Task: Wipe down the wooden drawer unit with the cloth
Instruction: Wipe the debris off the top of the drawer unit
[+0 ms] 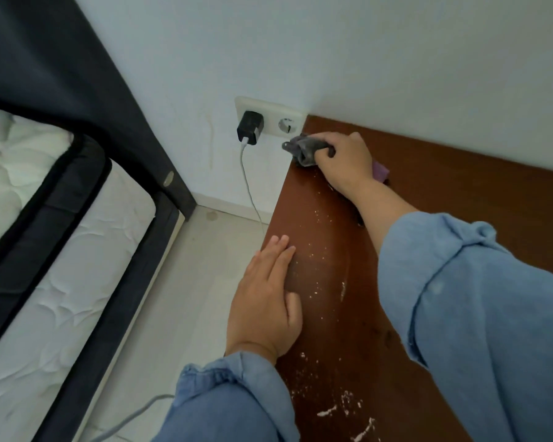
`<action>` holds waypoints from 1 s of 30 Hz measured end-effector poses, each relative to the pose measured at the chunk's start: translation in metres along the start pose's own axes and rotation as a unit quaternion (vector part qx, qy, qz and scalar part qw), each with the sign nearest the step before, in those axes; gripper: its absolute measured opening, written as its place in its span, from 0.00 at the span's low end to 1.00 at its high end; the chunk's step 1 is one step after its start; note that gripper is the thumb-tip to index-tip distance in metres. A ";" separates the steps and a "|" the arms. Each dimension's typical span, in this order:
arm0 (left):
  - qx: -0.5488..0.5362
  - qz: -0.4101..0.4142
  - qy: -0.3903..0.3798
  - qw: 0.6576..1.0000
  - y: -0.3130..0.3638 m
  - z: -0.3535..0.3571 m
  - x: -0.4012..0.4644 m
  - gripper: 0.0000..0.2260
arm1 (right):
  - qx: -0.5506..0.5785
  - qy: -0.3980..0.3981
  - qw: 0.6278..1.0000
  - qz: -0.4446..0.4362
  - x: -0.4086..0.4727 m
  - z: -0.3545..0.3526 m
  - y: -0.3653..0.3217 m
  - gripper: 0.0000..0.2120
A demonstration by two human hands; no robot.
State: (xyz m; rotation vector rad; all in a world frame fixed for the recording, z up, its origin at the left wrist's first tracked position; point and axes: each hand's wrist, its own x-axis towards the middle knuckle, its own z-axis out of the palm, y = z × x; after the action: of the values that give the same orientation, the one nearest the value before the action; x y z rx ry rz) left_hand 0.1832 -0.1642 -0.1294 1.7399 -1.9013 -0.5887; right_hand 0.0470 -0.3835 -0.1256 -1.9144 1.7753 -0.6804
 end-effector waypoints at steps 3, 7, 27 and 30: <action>-0.002 0.001 0.003 1.000 0.000 0.001 -0.001 0.29 | 0.005 0.002 1.000 -0.007 -0.036 0.000 -0.003 0.20; 0.003 0.001 0.030 1.000 0.000 0.003 -0.002 0.34 | 0.010 -0.004 1.000 0.002 -0.091 0.003 -0.012 0.20; -0.008 -0.003 0.076 0.997 -0.003 -0.003 -0.044 0.32 | -0.022 -0.062 0.998 -0.007 -0.176 -0.005 -0.022 0.22; 0.020 -0.040 0.068 0.997 -0.002 -0.008 -0.090 0.31 | -0.027 -0.071 0.997 -0.012 -0.173 -0.004 -0.021 0.21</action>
State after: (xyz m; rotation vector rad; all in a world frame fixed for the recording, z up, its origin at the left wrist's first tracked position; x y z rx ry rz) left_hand 0.1956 -0.0752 -0.1310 1.8389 -1.7689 -0.4502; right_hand 0.0516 -0.2092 -0.1191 -1.9698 1.7013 -0.4969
